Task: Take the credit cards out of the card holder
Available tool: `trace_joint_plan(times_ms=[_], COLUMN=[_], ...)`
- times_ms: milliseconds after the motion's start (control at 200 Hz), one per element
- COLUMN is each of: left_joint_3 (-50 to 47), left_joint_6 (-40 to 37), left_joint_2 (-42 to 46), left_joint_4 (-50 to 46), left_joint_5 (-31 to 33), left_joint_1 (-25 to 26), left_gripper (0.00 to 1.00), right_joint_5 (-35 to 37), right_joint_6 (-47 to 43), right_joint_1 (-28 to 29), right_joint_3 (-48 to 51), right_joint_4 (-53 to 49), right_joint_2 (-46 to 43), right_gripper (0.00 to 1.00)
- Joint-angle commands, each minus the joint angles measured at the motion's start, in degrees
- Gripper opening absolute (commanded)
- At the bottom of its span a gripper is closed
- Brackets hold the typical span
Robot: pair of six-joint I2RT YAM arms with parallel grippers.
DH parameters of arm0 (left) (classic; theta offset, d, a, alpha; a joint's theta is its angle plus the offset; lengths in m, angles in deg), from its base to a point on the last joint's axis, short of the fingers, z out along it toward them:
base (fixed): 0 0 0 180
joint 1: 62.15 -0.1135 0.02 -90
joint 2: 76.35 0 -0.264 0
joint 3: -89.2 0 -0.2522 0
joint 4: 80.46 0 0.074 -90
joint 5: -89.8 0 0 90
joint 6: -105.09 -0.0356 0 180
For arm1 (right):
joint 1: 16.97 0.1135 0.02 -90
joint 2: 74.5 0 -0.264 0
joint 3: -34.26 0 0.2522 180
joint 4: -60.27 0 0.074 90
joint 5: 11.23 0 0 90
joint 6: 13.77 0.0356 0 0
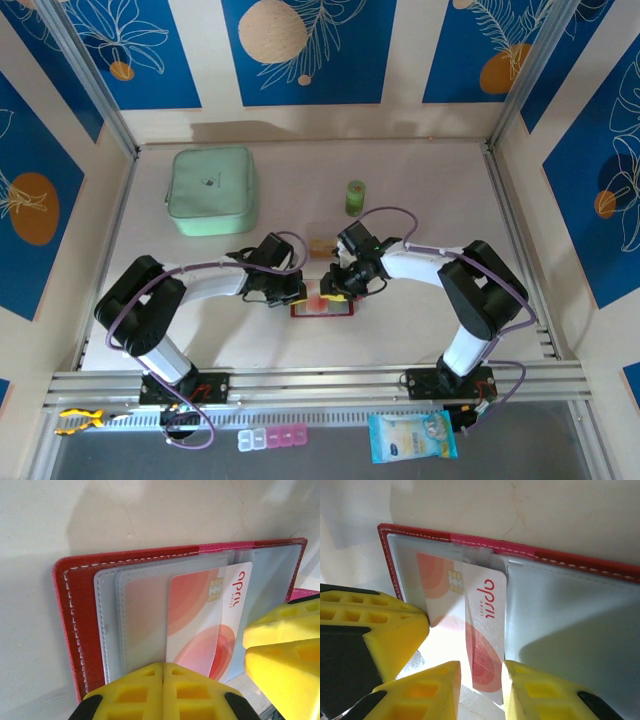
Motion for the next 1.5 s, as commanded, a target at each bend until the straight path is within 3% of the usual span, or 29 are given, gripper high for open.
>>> trace_joint_plan(times_ms=[0,410,810,1275,1496], left_joint_3=[0.9,0.8,0.6,1.1,1.9], left_joint_6=[-0.4,-0.2,-0.1,0.1,-0.1], left_joint_2=[-0.7,-0.7,-0.6,1.3,4.4], left_joint_4=[-2.4,-2.2,-2.1,-2.3,-3.3], left_joint_5=[1.1,0.9,1.0,1.5,3.0], left_joint_1=[0.4,0.4,0.4,0.4,0.3], left_gripper=[0.04,0.04,0.04,0.07,0.15], right_joint_5=[-0.3,-4.3,-5.5,-0.6,0.9], right_joint_6=[0.6,2.3,2.9,-5.2,-15.8], right_joint_1=[-0.4,-0.2,-1.2,-4.0,-5.2], right_joint_3=[0.8,1.7,3.9,2.8,-2.6], right_joint_4=[-0.3,4.4,7.0,-4.7,-12.2], right_joint_2=[-0.8,0.8,-0.1,-8.6,-9.6], right_gripper=[0.29,0.27,0.15,0.06,0.01])
